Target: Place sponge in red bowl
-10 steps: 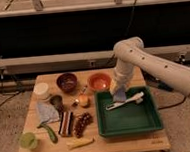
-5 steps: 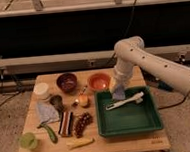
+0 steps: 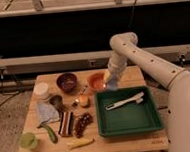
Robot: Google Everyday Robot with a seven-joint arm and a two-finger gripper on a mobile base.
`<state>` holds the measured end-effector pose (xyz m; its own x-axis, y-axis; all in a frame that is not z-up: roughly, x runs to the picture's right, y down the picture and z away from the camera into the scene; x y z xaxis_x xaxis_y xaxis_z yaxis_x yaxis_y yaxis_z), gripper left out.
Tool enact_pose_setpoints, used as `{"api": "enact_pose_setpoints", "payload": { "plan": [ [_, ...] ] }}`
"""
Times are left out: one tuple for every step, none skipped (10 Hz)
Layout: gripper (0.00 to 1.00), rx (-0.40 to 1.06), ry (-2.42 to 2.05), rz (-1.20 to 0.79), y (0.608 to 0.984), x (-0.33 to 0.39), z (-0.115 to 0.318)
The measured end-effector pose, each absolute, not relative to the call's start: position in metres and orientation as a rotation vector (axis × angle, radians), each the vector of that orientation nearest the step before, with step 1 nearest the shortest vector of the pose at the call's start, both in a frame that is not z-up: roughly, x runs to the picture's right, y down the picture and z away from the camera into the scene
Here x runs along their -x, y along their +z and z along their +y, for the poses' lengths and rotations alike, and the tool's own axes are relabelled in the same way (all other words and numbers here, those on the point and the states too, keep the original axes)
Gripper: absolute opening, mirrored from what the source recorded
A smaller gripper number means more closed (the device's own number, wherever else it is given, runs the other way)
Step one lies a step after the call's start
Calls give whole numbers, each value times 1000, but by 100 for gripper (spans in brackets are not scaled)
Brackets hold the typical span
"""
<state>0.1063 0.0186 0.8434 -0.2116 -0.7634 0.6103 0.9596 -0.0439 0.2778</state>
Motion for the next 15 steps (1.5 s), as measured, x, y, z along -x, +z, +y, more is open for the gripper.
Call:
{"api": "enact_pose_setpoints", "payload": {
  "plan": [
    [0,340,-1634,-738,849,-101,16],
    [0,335,-1637,-716,855,-93,13],
    [0,324,-1642,-701,861,-80,11],
    [0,316,-1640,-690,866,-73,10],
    [0,314,-1633,-674,870,-71,9],
    [0,313,-1622,-661,875,-71,8],
    [0,312,-1602,-651,881,-68,6],
    [4,313,-1576,-651,890,-67,1],
    [10,315,-1556,-648,895,-69,-3],
    [22,319,-1525,-647,903,-74,-8],
    [31,319,-1510,-647,906,-77,-10],
    [41,316,-1499,-647,910,-78,-12],
    [52,311,-1493,-649,912,-78,-13],
    [64,306,-1488,-654,913,-77,-11],
    [73,299,-1486,-660,914,-76,-8]
  ]
}}
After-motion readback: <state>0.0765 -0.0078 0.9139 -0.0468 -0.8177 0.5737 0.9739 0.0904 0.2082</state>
